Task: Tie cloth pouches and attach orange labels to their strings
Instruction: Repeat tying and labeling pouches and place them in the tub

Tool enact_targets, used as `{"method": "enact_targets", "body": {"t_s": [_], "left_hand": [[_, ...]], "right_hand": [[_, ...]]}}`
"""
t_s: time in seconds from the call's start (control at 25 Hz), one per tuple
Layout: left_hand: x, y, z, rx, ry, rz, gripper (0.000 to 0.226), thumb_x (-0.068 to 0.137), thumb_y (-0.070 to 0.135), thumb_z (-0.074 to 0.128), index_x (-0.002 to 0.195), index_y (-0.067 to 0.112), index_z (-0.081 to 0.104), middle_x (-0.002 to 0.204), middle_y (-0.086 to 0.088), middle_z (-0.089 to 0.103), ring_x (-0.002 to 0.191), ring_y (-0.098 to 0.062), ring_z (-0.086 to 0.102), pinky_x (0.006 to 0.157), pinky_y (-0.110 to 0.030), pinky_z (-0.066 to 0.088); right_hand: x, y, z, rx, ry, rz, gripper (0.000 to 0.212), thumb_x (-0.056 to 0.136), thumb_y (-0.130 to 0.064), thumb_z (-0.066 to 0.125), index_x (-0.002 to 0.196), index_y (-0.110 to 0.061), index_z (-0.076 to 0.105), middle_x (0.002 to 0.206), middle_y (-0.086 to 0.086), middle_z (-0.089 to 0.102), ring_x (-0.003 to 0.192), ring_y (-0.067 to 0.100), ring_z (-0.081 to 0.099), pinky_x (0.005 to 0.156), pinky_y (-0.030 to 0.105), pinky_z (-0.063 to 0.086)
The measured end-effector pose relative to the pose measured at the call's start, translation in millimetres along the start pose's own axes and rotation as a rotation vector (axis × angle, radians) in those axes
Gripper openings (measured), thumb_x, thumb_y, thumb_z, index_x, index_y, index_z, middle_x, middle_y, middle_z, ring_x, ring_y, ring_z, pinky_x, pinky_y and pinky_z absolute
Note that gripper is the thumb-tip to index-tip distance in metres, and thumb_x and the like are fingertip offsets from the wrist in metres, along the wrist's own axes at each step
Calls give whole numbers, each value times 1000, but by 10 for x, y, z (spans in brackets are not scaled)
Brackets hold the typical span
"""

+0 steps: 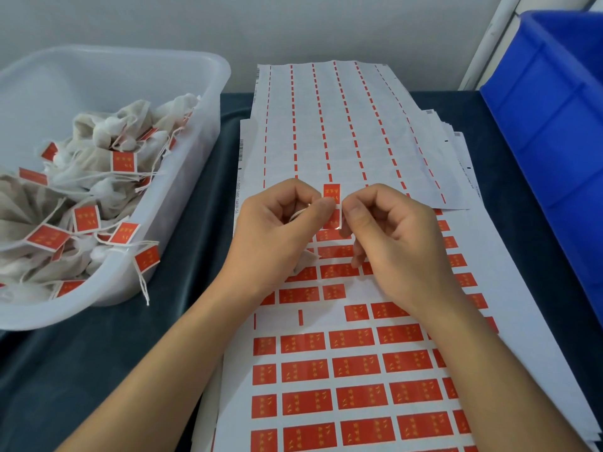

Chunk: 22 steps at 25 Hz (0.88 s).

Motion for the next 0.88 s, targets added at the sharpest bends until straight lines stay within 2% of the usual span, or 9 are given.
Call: {"method": "enact_targets", "body": {"t_s": [0.16, 0.32, 0.44, 0.52, 0.68, 0.8, 0.88], "left_hand": [[-3, 28, 30, 22, -32, 46, 17, 102, 20, 67, 86, 18, 71, 67, 16, 68, 59, 1, 64, 58, -11, 50], [-1, 9, 19, 45, -15, 27, 17, 101, 24, 68, 86, 18, 73, 72, 11, 72, 61, -1, 67, 58, -12, 52], [-18, -7, 12, 99, 13, 15, 16, 100, 32, 70, 85, 27, 72, 76, 6, 74, 60, -6, 67, 55, -18, 54], [-26, -3, 3, 143, 36, 31, 11, 97, 34, 72, 91, 28, 67, 72, 1, 70, 59, -14, 64, 54, -26, 56], [-61, 141, -53, 204, 66, 209, 18, 94, 27, 77, 97, 24, 59, 65, -3, 56, 53, -8, 49, 53, -15, 43], [-90, 236, -52, 291, 53, 327, 15, 94, 24, 78, 94, 24, 63, 62, 5, 52, 56, -13, 48, 55, -15, 39], [-95, 261, -44, 331, 48, 363, 11, 94, 23, 78, 94, 25, 67, 67, 10, 56, 58, -14, 49, 55, -14, 38]], "right_hand": [[-4, -8, -4, 39, -10, -13, 9, 100, -32, 61, 97, -28, 69, 82, -15, 69, 76, 7, 67, 63, 14, 52], [0, 6, -16, 13, 1, -19, 8, 100, -30, 63, 97, -27, 70, 83, -16, 69, 78, 8, 68, 63, 14, 53], [7, 9, -27, -12, 19, -22, 9, 100, -31, 62, 96, -29, 69, 82, -17, 69, 78, 8, 68, 62, 14, 52], [11, 16, -50, -22, 39, -18, 9, 101, -32, 61, 94, -32, 68, 82, -17, 69, 76, 7, 68, 60, 13, 52], [22, 25, -81, -23, 54, -3, 11, 101, -33, 61, 92, -36, 66, 81, -20, 68, 74, 4, 67, 61, 11, 52], [22, 24, -77, -21, 44, -3, 11, 101, -32, 61, 91, -35, 67, 80, -19, 68, 73, 4, 67, 62, 11, 52], [23, 23, -77, -15, 41, 2, 11, 100, -31, 62, 91, -35, 67, 81, -19, 68, 75, 4, 68, 63, 12, 52]]}}
Point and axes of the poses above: each hand's wrist, its own x-axis towards the middle knuckle, its own z-axis out of the palm, y = z × x, the point moved 8 cm from there along x, towards the middle knuckle
